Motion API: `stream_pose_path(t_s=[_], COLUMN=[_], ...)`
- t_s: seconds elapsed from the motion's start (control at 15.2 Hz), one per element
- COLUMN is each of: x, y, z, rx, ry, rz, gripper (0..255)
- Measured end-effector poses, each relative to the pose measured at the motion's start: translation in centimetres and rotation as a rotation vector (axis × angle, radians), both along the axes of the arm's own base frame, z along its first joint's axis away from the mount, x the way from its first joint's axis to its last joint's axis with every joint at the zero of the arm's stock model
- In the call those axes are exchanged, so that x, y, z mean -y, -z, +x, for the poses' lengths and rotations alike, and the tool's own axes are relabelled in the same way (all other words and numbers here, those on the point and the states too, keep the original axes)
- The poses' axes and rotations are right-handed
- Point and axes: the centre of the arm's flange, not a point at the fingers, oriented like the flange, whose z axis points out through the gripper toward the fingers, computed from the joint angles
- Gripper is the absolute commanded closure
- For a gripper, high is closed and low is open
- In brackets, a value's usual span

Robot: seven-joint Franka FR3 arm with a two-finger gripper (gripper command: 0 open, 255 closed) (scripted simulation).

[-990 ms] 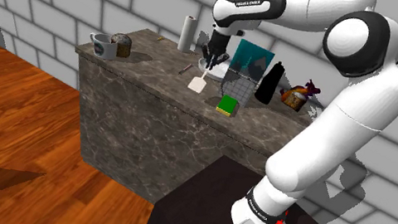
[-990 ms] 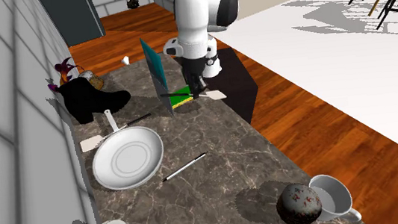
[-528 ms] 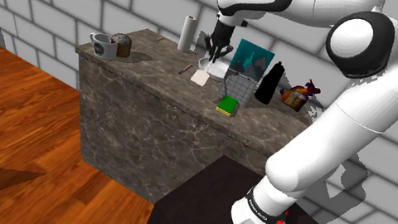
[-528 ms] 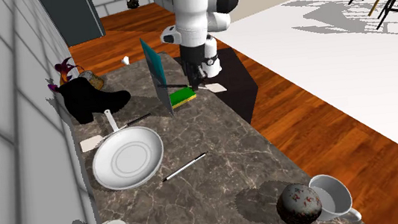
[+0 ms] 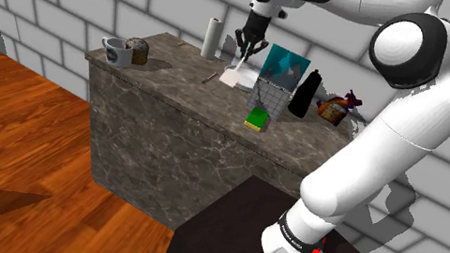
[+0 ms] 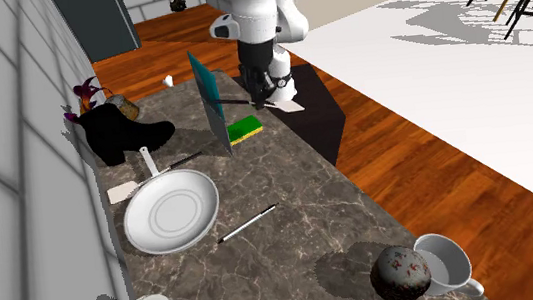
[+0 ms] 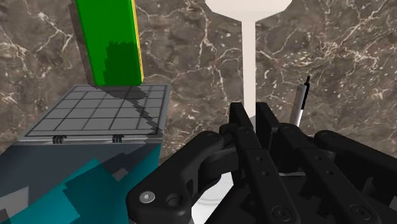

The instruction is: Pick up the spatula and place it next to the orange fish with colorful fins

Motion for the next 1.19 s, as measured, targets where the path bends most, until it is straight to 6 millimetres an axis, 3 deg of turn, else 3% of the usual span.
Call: stream_pose_path(t_s=[0.66, 1.19], x=[0.0, 6.1], y=[-5.0, -5.4], z=[0.0, -6.5], rx=[0.0, 0.002], ry=[0.0, 0.0], rz=[0.0, -0.001], gripper=[255, 255])
